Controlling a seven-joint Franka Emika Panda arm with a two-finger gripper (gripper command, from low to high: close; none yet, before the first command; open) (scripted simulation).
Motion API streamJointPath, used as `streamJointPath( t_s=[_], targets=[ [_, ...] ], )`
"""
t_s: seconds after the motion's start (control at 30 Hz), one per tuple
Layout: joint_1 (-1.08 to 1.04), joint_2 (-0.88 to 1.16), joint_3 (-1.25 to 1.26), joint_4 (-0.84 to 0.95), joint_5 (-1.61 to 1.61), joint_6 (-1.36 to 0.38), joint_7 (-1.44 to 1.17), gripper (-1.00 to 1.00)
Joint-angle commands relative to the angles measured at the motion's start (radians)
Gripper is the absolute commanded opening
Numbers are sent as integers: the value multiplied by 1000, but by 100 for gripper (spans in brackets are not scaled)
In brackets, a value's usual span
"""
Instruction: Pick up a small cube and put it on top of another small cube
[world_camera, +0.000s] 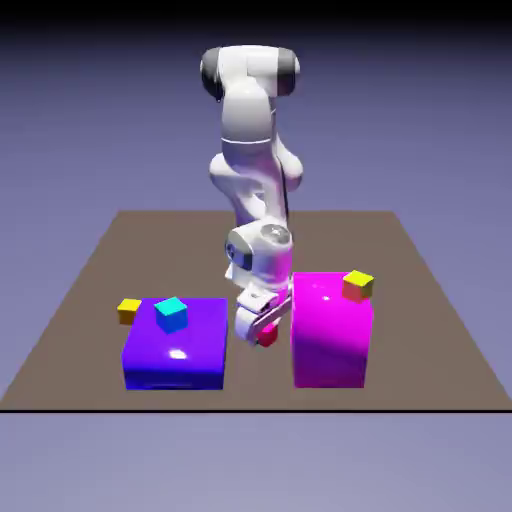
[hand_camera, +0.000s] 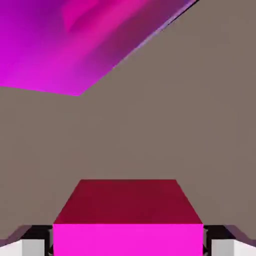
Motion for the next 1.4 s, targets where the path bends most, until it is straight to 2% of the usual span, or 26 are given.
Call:
streamJointPath(
  t_s=[0.0,0.47,1.07,1.37],
  targets=[
    [-18,-21,29,-6,44,-13,-33,-100],
    [-245,-294,405,-88,599,-181,-444,-100],
    [-49,-293,-241,256,1032,-444,-855,-100],
    [-318,-267,-449,358,1032,-548,-464,-100]
  ],
)
